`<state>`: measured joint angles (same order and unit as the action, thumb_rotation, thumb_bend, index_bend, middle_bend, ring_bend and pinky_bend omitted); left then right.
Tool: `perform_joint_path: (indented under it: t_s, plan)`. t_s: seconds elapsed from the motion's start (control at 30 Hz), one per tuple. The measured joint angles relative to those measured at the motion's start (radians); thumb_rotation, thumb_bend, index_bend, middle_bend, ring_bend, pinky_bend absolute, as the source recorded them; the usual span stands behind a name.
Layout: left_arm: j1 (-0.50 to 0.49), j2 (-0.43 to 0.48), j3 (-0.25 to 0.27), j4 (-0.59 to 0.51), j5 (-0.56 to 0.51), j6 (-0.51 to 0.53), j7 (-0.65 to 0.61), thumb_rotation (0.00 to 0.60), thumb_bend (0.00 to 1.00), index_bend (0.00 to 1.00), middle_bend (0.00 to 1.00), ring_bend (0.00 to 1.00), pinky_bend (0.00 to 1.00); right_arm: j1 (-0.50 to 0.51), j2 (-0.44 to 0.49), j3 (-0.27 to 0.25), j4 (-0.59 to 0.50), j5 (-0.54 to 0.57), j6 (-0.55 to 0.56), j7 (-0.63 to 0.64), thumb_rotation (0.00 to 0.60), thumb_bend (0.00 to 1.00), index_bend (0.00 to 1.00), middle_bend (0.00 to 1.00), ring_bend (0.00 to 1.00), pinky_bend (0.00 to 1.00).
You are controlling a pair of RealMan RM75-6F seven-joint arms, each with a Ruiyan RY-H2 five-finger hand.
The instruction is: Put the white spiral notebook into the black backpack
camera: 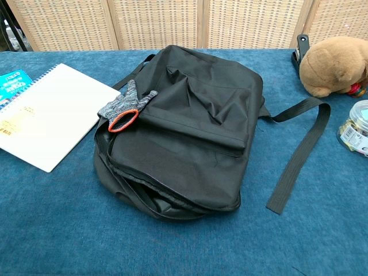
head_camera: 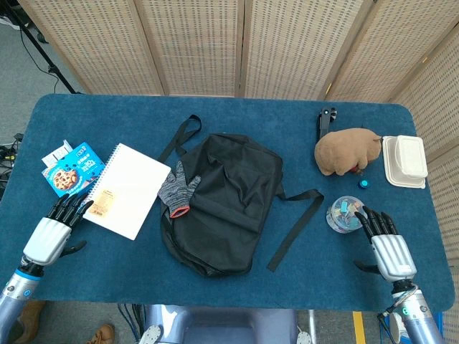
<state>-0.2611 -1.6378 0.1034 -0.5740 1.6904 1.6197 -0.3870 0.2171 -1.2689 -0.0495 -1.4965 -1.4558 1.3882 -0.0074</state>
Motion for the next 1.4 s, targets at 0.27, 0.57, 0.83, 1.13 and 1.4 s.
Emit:
perform_joint_path:
  t_s: [0.27, 0.57, 0.83, 1.13, 1.4]
  plan:
    - [0.004, -0.051, 0.0, 0.083, -0.002, -0.027, 0.011, 0.6, 0.03, 0.0, 0.0, 0.0, 0.07, -0.015, 0.017, 0.015, -0.007, -0.014, 0.014, 0.043, 0.6, 0.0, 0.0, 0.0, 0.0, 0.0]
    - [-0.052, -0.118, -0.012, 0.167, -0.015, -0.138, 0.043, 0.6, 0.06, 0.0, 0.0, 0.0, 0.07, -0.022, 0.019, 0.033, -0.012, -0.027, 0.005, 0.062, 0.6, 0.0, 0.0, 0.0, 0.0, 0.0]
    - [-0.093, -0.15, -0.022, 0.203, -0.024, -0.193, 0.073, 0.6, 0.08, 0.0, 0.0, 0.0, 0.07, -0.027, 0.018, 0.044, -0.006, -0.024, -0.008, 0.068, 0.6, 0.0, 0.0, 0.0, 0.0, 0.0]
    - [-0.107, -0.167, -0.025, 0.224, -0.039, -0.245, 0.077, 0.6, 0.12, 0.0, 0.0, 0.0, 0.07, -0.032, 0.019, 0.05, -0.013, -0.03, -0.01, 0.071, 0.6, 0.0, 0.0, 0.0, 0.0, 0.0]
    - [-0.138, -0.18, -0.038, 0.237, -0.051, -0.273, 0.079, 0.6, 0.16, 0.0, 0.0, 0.0, 0.07, -0.035, 0.02, 0.052, -0.013, -0.036, -0.015, 0.07, 0.6, 0.0, 0.0, 0.0, 0.0, 0.0]
